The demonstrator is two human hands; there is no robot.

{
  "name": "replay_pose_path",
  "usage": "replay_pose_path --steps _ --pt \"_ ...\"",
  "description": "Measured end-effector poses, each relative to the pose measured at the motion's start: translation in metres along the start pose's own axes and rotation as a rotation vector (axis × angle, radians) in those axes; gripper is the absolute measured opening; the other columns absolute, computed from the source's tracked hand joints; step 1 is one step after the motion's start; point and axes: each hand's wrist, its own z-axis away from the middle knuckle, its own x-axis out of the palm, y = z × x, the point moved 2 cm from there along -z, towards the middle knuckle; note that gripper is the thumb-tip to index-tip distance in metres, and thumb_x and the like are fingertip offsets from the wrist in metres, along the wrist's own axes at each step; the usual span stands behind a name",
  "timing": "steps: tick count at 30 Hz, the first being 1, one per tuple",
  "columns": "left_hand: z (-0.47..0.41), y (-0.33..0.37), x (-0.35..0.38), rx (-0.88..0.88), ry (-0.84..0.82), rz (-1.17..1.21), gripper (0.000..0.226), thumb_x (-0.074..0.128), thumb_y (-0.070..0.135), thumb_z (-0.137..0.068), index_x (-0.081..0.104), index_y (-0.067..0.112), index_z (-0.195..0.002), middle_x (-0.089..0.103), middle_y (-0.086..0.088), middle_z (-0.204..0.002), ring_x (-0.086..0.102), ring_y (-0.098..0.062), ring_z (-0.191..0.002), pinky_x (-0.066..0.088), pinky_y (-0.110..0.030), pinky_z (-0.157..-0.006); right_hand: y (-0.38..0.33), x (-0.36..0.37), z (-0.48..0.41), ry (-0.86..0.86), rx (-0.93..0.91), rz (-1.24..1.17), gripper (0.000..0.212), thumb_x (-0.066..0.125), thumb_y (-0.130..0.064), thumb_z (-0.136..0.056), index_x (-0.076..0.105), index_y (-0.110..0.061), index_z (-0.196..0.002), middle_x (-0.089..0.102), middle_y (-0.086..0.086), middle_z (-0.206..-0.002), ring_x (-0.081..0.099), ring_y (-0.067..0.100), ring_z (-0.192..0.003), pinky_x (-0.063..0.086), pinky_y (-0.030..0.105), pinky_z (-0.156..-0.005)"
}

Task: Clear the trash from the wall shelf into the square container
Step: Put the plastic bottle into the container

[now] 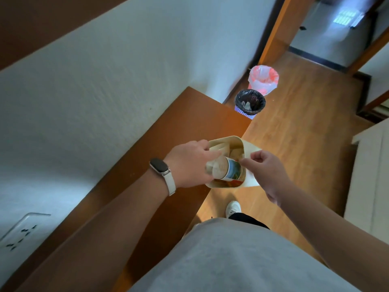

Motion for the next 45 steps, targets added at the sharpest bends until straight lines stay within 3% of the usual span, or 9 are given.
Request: replay_pose_path --steps 7,10,13,16,24,28,32,38,45 --pt "-0.023 0.004 0.018 -0.048 -0.064 0.107 0.061 0.059 0.058 -0.084 0.043 0.036 -0.139 0.045 0.008 -0.101 0.05 -0.012 -0.088 0.049 -0.023 -0.066 0.001 -0.009 -0.009 0.019 0.017 0.016 0.033 0.076 -0.033 -0.075 0.067 -0.01 -0.097 0.062 0.011 -0.093 0.056 0.023 -0.084 0.049 0.037 -0.073" --pt "-0.02 0.001 0.029 -0.098 -0.061 0.209 0.071 0.064 0.056 -0.083 0.039 0.033 -0.145 0.048 0.008 -0.109 0.049 -0.01 -0.091 0.048 -0.021 -0.069 0.002 -0.014 -0.012 0.02 0.018 0.036 0.031 0.077 -0.031 -0.079 0.067 -0.011 -0.1 0.065 0.011 -0.097 0.059 0.025 -0.088 0.052 0.04 -0.077" --pt "-0.013 -0.005 0.031 -0.136 0.008 0.309 0.079 0.072 0.053 -0.078 0.037 0.03 -0.145 0.053 0.006 -0.118 0.054 -0.012 -0.098 0.05 -0.023 -0.073 -0.003 -0.015 -0.013 -0.003 0.02 0.044 0.052 0.077 -0.044 -0.067 0.067 -0.013 -0.106 0.068 0.014 -0.105 0.064 0.029 -0.099 0.057 0.047 -0.089" --pt "-0.005 -0.014 0.027 -0.163 0.101 0.328 0.083 0.074 0.056 -0.075 0.036 0.03 -0.143 0.049 0.007 -0.129 0.055 -0.011 -0.104 0.053 -0.022 -0.074 -0.008 -0.014 -0.013 -0.011 0.026 0.001 0.069 0.075 -0.056 -0.053 0.067 -0.013 -0.107 0.069 0.015 -0.108 0.064 0.027 -0.098 0.055 0.043 -0.087" --pt "0.02 -0.036 0.021 -0.384 0.196 0.605 0.091 0.079 0.056 -0.07 0.029 0.039 -0.144 0.046 0.011 -0.136 0.05 -0.009 -0.115 0.052 -0.033 -0.091 -0.009 -0.008 -0.019 -0.051 0.078 -0.143 0.018 0.072 -0.025 -0.089 0.066 -0.012 -0.1 0.07 0.013 -0.099 0.064 0.029 -0.094 0.052 0.04 -0.081" --pt "0.031 -0.038 0.027 -0.462 0.204 0.755 0.081 0.077 0.053 -0.075 0.032 0.04 -0.14 0.048 0.011 -0.132 0.053 -0.009 -0.113 0.051 -0.029 -0.091 -0.013 -0.004 -0.021 -0.08 0.088 -0.169 0.02 0.072 -0.024 -0.09 0.066 -0.01 -0.103 0.072 0.017 -0.104 0.068 0.032 -0.101 0.056 0.047 -0.095" --pt "0.038 -0.032 0.04 -0.537 0.208 0.89 0.054 0.069 0.052 -0.083 0.044 0.033 -0.126 0.057 0.013 -0.112 0.059 -0.009 -0.102 0.052 -0.024 -0.081 -0.018 0.0 -0.022 -0.087 0.095 -0.226 0.017 0.069 -0.02 -0.093 0.065 -0.007 -0.102 0.072 0.016 -0.1 0.069 0.031 -0.097 0.057 0.042 -0.089" --pt "0.035 -0.009 0.044 -0.649 0.23 1.101 0.041 0.058 0.046 -0.093 0.046 0.029 -0.128 0.06 0.019 -0.112 0.059 0.007 -0.099 0.048 -0.006 -0.071 -0.021 0.007 -0.031 -0.092 0.108 -0.298 0.016 0.066 -0.021 -0.095 0.063 -0.008 -0.103 0.073 0.017 -0.106 0.071 0.029 -0.099 0.057 0.039 -0.088" --pt "0.01 -0.011 0.052 -0.848 0.305 1.255 0.033 0.057 0.049 -0.093 0.055 0.034 -0.122 0.066 0.016 -0.109 0.062 0.001 -0.103 0.05 -0.023 -0.083 -0.026 0.017 -0.058 -0.138 0.137 -0.34 0.017 0.062 -0.019 -0.098 0.063 -0.004 -0.106 0.071 0.016 -0.098 0.069 0.023 -0.087 0.058 0.038 -0.088"
